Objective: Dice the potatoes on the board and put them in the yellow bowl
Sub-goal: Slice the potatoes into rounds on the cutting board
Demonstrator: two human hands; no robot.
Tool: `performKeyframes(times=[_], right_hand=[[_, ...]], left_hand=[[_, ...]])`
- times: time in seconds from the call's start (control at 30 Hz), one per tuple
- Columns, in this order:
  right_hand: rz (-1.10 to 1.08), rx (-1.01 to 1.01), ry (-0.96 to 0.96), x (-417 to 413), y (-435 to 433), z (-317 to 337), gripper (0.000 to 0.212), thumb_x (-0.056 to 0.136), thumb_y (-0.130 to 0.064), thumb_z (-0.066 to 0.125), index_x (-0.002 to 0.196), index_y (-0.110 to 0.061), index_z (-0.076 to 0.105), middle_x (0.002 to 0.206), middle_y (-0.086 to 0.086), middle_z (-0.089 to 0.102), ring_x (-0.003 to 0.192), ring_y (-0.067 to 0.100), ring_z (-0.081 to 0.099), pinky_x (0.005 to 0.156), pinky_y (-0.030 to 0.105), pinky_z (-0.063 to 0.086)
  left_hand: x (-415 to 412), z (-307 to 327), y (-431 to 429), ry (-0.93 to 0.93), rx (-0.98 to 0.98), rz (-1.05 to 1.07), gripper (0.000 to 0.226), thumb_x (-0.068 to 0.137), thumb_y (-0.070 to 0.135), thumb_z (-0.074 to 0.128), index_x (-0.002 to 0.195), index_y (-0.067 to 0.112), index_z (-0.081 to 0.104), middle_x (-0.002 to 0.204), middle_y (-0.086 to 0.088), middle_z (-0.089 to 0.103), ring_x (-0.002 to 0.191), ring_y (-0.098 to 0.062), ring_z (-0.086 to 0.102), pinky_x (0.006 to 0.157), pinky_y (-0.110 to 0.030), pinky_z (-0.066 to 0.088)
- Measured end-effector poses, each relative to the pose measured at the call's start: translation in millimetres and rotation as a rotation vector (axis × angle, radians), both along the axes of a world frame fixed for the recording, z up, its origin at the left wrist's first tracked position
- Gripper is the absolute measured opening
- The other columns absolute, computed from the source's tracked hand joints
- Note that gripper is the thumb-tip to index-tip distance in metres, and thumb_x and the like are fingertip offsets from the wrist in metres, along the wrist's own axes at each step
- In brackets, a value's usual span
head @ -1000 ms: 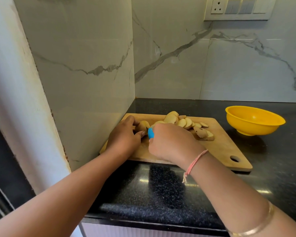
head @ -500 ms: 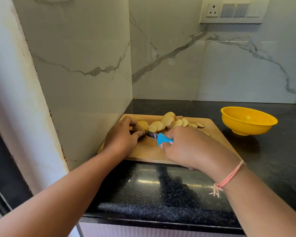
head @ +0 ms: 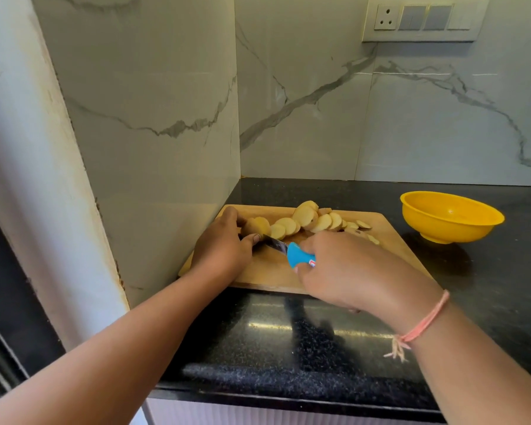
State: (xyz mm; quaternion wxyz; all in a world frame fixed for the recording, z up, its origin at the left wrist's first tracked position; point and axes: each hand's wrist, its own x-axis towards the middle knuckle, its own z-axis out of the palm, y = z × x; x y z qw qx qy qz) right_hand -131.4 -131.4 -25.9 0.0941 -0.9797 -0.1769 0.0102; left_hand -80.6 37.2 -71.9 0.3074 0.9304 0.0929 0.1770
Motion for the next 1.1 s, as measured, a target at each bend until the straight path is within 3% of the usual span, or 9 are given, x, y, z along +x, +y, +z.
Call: performKeyframes(times=[0.07,0.17,0.33,0.47,0.6,0.7,0.87,0.97,1.1], right_hand=[[-0.022,0.018,0.055,0.3,-9.2,3.8,0.040,0.095,-0.035,0.045,0.134,-0.026,0.045,0.087,-0.002,0.057,0.051,0.009,0.054,0.048,0.023,0.046],[-0.047,0.048,0.052,3.2,-15.2,7.3,0.039,0.095,-0.037,0.045,0.133,-0.029,0.046,0.075,-0.002,0.058,0.040,0.008,0.050,0.036,0.014,0.038],[-0.067,0.071,-0.065,12.1,-5.9,-3.7,0.037,0.095,-0.038,0.043,0.128,-0.022,0.051,0.088,-0.002,0.057,0.061,0.011,0.050,0.053,0.024,0.041],[-0.063,0.188,-0.116,12.1,-0.9,-4.4,0.036,0.098,-0.039,0.040,0.129,-0.023,0.051,0.098,-0.002,0.058,0.082,0.013,0.053,0.057,0.023,0.037],[-0.023,0.239,-0.149,4.9,6.6,-4.7,0.041,0.099,-0.038,0.038,0.138,-0.026,0.043,0.113,0.000,0.059,0.085,0.013,0.049,0.061,0.023,0.039],[-0.001,0.226,-0.143,1.3,9.3,-7.9,0.042,0.099,-0.038,0.038,0.139,-0.025,0.042,0.114,-0.001,0.060,0.083,0.012,0.048,0.059,0.019,0.037],[0.005,0.146,-0.157,-3.4,14.7,-7.4,0.037,0.099,-0.038,0.037,0.132,-0.023,0.047,0.093,-0.003,0.057,0.069,0.007,0.047,0.051,0.020,0.035],[-0.013,0.082,-0.111,-1.0,22.0,-0.1,0.034,0.098,-0.035,0.040,0.127,-0.019,0.048,0.089,-0.001,0.055,0.074,0.010,0.051,0.057,0.023,0.039],[0.004,0.014,-0.109,4.8,33.1,11.1,0.013,0.097,-0.030,0.042,0.101,-0.018,0.047,0.074,-0.001,0.046,0.068,0.013,0.048,0.052,0.024,0.036]], left_hand=[[0.4,0.2,-0.1,-0.003,0.028,-0.020,0.034,0.093,0.033,0.060,0.122,0.023,0.046,0.128,0.002,0.055,0.109,-0.020,0.055,0.083,-0.031,0.043],[0.3,0.7,-0.4,-0.001,0.095,-0.045,0.039,0.094,0.034,0.056,0.132,0.028,0.046,0.134,0.004,0.053,0.114,-0.020,0.054,0.086,-0.031,0.043],[0.3,-0.2,1.0,-0.008,0.059,-0.043,0.036,0.093,0.035,0.059,0.127,0.029,0.050,0.129,0.007,0.055,0.108,-0.016,0.055,0.081,-0.027,0.040],[1.0,-1.4,2.6,-0.024,-0.026,-0.049,0.032,0.090,0.033,0.063,0.119,0.026,0.052,0.127,0.008,0.056,0.107,-0.013,0.055,0.081,-0.025,0.040],[2.5,-2.4,4.1,-0.037,-0.043,-0.034,0.030,0.088,0.034,0.065,0.114,0.023,0.055,0.125,0.006,0.059,0.106,-0.013,0.055,0.081,-0.024,0.040],[2.9,-2.5,4.4,-0.042,-0.043,-0.037,0.030,0.088,0.033,0.066,0.115,0.022,0.057,0.124,0.006,0.059,0.103,-0.011,0.054,0.080,-0.024,0.039],[4.6,-1.9,4.8,-0.046,-0.018,-0.048,0.023,0.088,0.032,0.067,0.108,0.023,0.060,0.116,0.005,0.063,0.099,-0.014,0.056,0.077,-0.026,0.042],[4.4,-1.0,4.2,-0.046,0.008,-0.052,0.020,0.087,0.032,0.067,0.103,0.023,0.061,0.112,0.006,0.063,0.097,-0.014,0.057,0.076,-0.026,0.042],[1.5,-0.6,3.6,-0.068,0.005,-0.067,0.014,0.087,0.029,0.067,0.096,0.023,0.059,0.110,0.005,0.064,0.097,-0.015,0.059,0.076,-0.027,0.041]])
